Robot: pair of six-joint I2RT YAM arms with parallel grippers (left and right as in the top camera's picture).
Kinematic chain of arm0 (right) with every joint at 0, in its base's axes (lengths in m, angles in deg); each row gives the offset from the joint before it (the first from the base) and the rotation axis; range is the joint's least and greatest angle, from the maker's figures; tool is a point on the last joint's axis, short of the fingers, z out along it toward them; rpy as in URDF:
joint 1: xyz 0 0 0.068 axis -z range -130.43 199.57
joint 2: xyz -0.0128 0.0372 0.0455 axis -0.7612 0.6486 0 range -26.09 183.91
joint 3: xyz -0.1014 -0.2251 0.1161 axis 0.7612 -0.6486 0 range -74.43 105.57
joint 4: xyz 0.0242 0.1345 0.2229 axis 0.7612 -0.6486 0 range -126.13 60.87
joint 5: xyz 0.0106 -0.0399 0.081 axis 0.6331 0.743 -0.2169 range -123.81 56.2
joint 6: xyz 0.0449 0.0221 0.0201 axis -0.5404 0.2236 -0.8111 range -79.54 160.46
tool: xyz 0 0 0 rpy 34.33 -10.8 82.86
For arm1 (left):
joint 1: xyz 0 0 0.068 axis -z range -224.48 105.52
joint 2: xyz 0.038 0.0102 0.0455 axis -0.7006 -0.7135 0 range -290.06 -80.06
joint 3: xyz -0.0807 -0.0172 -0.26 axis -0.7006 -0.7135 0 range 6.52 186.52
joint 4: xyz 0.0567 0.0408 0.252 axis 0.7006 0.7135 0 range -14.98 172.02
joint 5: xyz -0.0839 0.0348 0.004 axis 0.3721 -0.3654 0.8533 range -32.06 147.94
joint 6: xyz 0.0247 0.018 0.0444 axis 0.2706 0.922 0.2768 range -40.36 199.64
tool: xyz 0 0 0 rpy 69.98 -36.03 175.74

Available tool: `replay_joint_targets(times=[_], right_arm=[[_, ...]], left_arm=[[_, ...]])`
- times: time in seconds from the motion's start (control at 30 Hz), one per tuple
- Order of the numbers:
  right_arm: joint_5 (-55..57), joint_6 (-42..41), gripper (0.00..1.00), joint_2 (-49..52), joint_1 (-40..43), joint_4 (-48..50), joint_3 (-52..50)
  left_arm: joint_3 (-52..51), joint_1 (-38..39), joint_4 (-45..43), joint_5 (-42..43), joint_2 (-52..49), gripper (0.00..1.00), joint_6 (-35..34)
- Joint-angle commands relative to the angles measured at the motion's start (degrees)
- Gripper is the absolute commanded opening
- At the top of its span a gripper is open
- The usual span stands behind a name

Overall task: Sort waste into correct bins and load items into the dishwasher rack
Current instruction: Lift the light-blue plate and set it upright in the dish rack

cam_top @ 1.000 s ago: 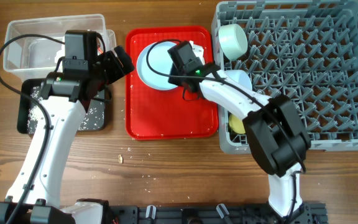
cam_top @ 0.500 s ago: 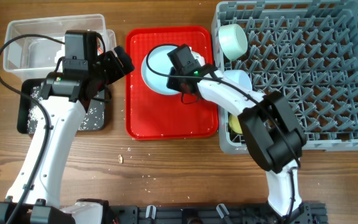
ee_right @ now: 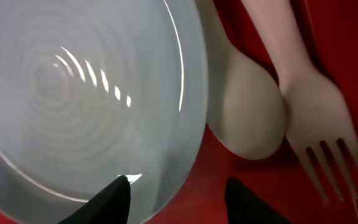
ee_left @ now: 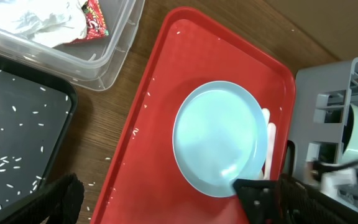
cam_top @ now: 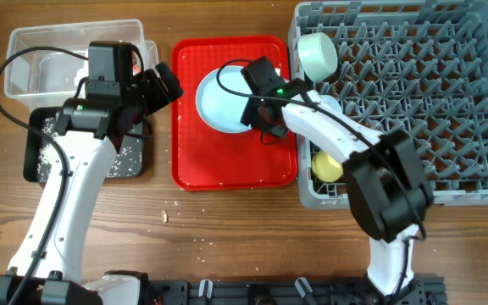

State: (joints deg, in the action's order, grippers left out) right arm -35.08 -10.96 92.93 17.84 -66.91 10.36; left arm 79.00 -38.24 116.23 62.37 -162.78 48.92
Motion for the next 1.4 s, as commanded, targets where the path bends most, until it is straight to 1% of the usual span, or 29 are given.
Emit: replay_joint_targets(times=[0.0, 0.07, 0.1, 0.13, 0.3, 0.43, 0.5, 0.57, 0.6, 0.67, 0.73, 0.83, 0.87, 0.9, 0.97, 1.03, 1.1, 1.2, 1.37], right_arm=[[-3.96, -1.68, 0.43, 4.33, -0.33, 1.46, -0.07], [-3.98, -1.01, 0.30, 4.33, -0.35, 2.25, -0.07], [-3.98, -0.94, 0.14, 4.33, -0.35, 2.36, -0.07], [-3.98, -0.94, 0.04, 4.33, -0.35, 2.38, -0.07], [-4.42, 2.38, 0.04, 4.04, 0.59, 5.33, 0.44], [-5.27, 13.11, 0.04, -0.68, 3.19, 6.08, 3.13], [-5.16, 20.15, 0.04, -4.90, 4.24, 6.25, 4.15], [-3.45, 25.35, 0.04, -10.01, 5.27, 6.88, 4.33], [0.17, 26.25, 0.04, -12.92, 5.92, 6.62, 4.33], [12.07, 26.21, 0.04, -19.12, 7.45, 5.25, 4.33], [20.87, 29.38, 0.04, -23.34, 9.01, 4.42, 4.33], [34.38, 39.17, 0.05, -27.61, 11.76, 3.80, 4.31], [40.87, 43.41, 0.04, -28.55, 12.96, 3.82, 4.31], [47.91, 47.74, 0.04, -28.87, 14.16, 4.04, 4.31], [56.57, 54.64, 0.04, -28.44, 16.22, 4.79, 4.22], [56.72, 63.12, 0.04, -27.41, 18.64, 4.94, 4.02], [56.72, 66.62, 0.04, -25.62, 21.20, 4.92, 4.00], [56.46, 67.93, 0.04, -22.82, 23.08, 5.14, 3.98], [51.76, 67.87, 0.04, -17.57, 23.02, 7.78, 3.98]], left_arm=[[0.37, -0.31, 0.00, 0.46, -0.55, 1.00, 0.24], [0.37, -0.31, 0.00, 0.46, -0.55, 1.00, 0.24], [0.37, -0.31, 0.00, 0.46, -0.55, 1.00, 0.24], [0.37, -0.31, 0.00, 0.46, -0.55, 1.00, 0.24], [0.37, -0.31, 0.00, 0.46, -0.55, 1.00, 0.24], [0.37, -0.31, 0.00, 0.46, -0.55, 1.00, 0.24], [0.37, -0.31, 0.00, 0.46, -0.55, 1.00, 0.24], [0.37, -0.31, 0.00, 0.46, -0.55, 1.00, 0.24], [0.37, -0.31, 0.00, 0.46, -0.55, 1.00, 0.24], [0.37, -0.31, 0.00, 0.46, -0.55, 1.00, 0.24], [0.37, -0.31, 0.00, 0.46, -0.55, 1.00, 0.24], [0.37, -0.31, 0.00, 0.46, -0.55, 1.00, 0.24], [0.37, -0.31, 0.00, 0.46, -0.55, 1.00, 0.24], [0.37, -0.31, 0.00, 0.46, -0.55, 1.00, 0.24], [0.37, -0.31, 0.00, 0.46, -0.55, 1.00, 0.24], [0.37, -0.31, 0.00, 0.46, -0.55, 1.00, 0.24], [0.37, -0.31, 0.00, 0.46, -0.55, 1.00, 0.24], [0.37, -0.31, 0.00, 0.46, -0.55, 1.00, 0.24], [0.37, -0.31, 0.00, 0.46, -0.55, 1.00, 0.24]])
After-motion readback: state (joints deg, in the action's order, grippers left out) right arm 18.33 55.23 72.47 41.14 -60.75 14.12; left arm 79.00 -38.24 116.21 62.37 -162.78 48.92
